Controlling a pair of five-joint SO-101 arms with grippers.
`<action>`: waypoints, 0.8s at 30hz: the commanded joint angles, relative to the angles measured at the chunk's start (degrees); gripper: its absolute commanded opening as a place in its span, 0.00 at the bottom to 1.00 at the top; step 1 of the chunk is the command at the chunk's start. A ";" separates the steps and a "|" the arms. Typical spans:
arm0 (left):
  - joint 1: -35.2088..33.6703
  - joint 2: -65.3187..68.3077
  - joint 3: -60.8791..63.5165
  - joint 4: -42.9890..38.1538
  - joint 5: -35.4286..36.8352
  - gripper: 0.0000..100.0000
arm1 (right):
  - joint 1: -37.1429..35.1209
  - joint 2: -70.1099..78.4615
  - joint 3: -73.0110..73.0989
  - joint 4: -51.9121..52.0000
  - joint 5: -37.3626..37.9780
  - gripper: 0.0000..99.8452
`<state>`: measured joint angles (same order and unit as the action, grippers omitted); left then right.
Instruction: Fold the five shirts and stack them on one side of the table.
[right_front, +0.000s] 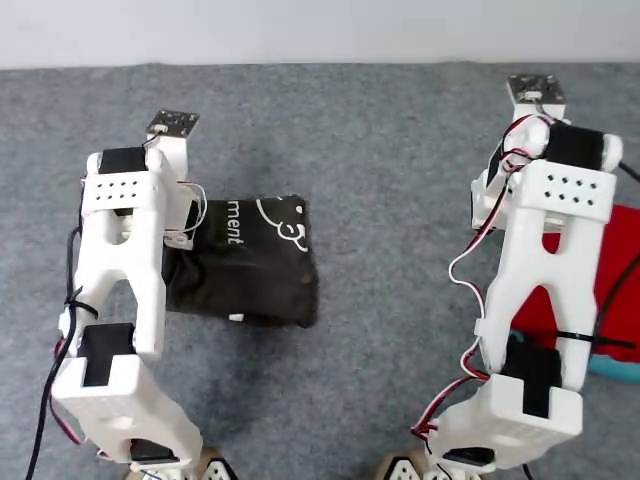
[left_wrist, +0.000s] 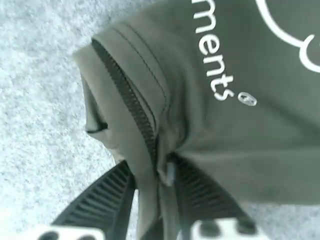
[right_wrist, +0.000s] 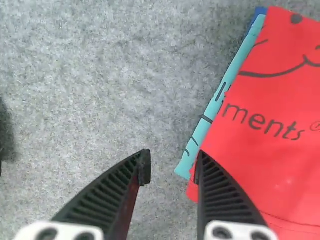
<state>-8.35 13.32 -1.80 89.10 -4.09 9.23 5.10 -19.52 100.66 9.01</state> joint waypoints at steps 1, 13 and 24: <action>-1.58 -0.62 -2.51 1.14 -0.35 0.15 | 0.75 -3.65 -0.26 2.15 0.53 0.15; -8.26 -0.62 -11.65 5.98 -2.90 0.15 | 0.75 -3.38 -0.26 2.15 0.53 0.15; -5.01 -4.31 -12.88 11.43 -3.69 0.04 | -2.15 -4.00 -0.26 2.42 0.44 0.15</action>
<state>-12.04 13.05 -14.99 98.77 -6.73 8.88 5.10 -19.52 100.66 9.01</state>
